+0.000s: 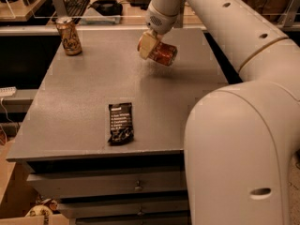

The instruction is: Place coke can upright

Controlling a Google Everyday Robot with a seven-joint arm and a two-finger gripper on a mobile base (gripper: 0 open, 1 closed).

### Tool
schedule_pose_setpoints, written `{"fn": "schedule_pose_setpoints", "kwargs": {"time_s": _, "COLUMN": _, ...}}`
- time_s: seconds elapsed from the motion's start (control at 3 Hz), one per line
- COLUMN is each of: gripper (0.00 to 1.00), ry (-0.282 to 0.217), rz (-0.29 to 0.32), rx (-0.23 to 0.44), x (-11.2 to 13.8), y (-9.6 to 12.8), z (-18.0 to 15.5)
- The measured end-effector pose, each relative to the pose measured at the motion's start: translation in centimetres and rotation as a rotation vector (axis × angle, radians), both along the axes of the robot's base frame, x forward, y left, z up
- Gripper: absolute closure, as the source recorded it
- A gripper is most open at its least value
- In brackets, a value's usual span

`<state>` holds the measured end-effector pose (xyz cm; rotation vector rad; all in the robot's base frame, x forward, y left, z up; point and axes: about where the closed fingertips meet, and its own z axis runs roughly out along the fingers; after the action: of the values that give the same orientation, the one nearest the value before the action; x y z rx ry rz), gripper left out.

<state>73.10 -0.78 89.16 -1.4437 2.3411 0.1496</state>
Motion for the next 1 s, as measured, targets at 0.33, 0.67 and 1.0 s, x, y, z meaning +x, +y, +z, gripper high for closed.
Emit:
{"fn": "schedule_pose_setpoints", "kwargs": {"time_s": 0.33, "gripper": 1.0, "ry": -0.065, "rz": 0.059, "rx": 0.141, "x": -1.4, "y": 0.0, "z": 3.6}}
{"fn": "schedule_pose_setpoints", "kwargs": {"time_s": 0.67, "gripper": 1.0, "ry": -0.152, "rz": 0.141, "rx": 0.318, "x": -3.6, "y": -0.7, "z": 7.6}}
{"fn": "schedule_pose_setpoints", "kwargs": {"time_s": 1.0, "gripper": 1.0, "ry": -0.222, "rz": 0.207, "rx": 0.501, "x": -5.6, "y": -1.2, "z": 10.2}}
